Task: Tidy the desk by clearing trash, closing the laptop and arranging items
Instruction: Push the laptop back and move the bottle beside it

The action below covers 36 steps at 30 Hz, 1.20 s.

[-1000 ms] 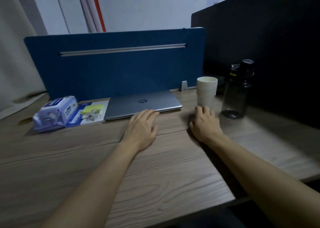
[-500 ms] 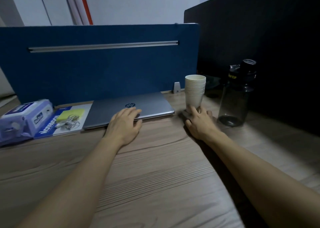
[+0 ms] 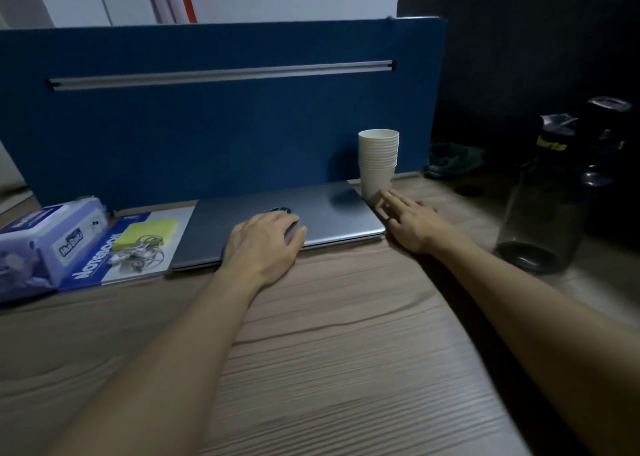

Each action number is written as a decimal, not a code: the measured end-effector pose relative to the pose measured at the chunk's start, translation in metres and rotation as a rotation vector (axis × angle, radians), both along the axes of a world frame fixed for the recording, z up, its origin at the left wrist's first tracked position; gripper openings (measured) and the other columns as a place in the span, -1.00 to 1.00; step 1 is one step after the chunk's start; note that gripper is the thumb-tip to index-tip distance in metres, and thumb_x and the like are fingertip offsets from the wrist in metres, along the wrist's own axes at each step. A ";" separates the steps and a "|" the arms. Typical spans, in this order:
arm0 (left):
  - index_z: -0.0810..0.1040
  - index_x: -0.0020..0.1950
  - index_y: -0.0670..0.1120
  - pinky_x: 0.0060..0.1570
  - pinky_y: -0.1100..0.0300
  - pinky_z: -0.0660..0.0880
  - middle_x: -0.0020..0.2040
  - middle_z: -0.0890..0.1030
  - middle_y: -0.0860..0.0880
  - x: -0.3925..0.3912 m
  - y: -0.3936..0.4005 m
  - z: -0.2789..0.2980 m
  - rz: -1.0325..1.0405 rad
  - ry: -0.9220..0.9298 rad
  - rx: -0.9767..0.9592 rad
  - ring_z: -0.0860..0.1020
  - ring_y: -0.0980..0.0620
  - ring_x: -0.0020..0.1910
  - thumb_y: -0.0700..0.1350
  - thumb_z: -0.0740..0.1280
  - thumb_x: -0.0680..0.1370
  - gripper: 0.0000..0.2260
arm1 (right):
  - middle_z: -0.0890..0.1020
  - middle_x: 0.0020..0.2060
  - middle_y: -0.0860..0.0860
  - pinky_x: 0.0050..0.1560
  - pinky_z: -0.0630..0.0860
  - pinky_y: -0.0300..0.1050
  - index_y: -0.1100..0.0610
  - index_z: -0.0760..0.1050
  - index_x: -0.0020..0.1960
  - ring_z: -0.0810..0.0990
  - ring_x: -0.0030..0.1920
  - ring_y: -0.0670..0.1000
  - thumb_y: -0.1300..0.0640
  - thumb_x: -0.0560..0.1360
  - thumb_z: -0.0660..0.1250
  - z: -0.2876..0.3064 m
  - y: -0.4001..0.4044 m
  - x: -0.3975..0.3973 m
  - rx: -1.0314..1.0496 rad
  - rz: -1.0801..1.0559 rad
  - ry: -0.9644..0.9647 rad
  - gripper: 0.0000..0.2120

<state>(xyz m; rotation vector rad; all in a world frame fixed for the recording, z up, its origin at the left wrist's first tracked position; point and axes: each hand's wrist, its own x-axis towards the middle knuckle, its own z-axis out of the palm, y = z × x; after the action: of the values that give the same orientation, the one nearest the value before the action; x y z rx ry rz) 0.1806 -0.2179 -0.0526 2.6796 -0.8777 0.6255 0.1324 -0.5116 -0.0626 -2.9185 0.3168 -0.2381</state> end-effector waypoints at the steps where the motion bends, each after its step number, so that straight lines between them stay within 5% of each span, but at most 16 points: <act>1: 0.53 0.11 0.08 -0.03 0.06 0.36 0.10 0.61 0.08 0.001 0.000 -0.001 0.003 -0.006 0.005 0.53 -0.04 0.10 0.22 0.00 0.57 -0.60 | 0.03 0.58 -0.06 0.44 0.18 0.23 -0.14 -0.11 0.56 0.22 0.49 0.19 -0.08 0.48 -0.09 -0.001 -0.002 0.007 -0.008 0.018 0.002 -0.36; 18: 0.53 0.16 0.09 0.04 0.04 0.40 0.14 0.60 0.09 0.004 -0.003 -0.004 0.020 -0.006 0.002 0.53 -0.02 0.14 0.24 -0.01 0.56 -0.57 | 0.10 0.57 0.00 0.44 0.17 0.21 -0.08 -0.03 0.56 0.19 0.51 0.14 -0.14 0.55 -0.17 -0.001 -0.006 0.057 -0.064 0.078 -0.004 -0.42; 24: 0.57 0.16 0.07 0.05 0.03 0.43 0.16 0.63 0.06 -0.005 -0.003 -0.002 0.018 -0.003 -0.026 0.56 -0.06 0.14 0.18 0.08 0.58 -0.64 | 0.15 0.56 0.08 0.47 0.04 -0.03 0.11 0.06 0.56 0.14 0.53 0.06 -0.06 0.66 -0.07 -0.004 0.002 0.018 -0.068 0.056 -0.042 -0.48; 30: 0.59 0.17 0.01 0.10 0.02 0.45 0.15 0.64 0.03 -0.027 0.003 -0.004 0.023 0.011 -0.066 0.57 -0.06 0.13 0.08 0.20 0.59 -0.72 | 0.22 0.53 0.09 0.45 0.08 -0.07 0.10 0.11 0.55 0.18 0.52 0.05 -0.04 0.66 -0.04 -0.003 0.015 -0.037 -0.050 -0.001 -0.049 -0.50; 36: 0.55 0.32 0.00 0.31 0.04 0.36 0.34 0.55 0.00 -0.061 0.010 -0.001 0.018 0.054 -0.067 0.48 -0.04 0.32 0.04 0.22 0.59 -0.66 | 0.29 0.50 0.11 0.45 0.24 0.01 0.06 0.17 0.54 0.28 0.45 0.17 0.02 0.62 0.06 0.002 0.021 -0.109 0.067 -0.105 -0.103 -0.51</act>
<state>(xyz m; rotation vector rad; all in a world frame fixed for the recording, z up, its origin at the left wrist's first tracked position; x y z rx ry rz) 0.1192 -0.2081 -0.0541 2.6337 -0.8053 0.5738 0.0233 -0.4911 -0.0604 -2.8145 0.4531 -0.3850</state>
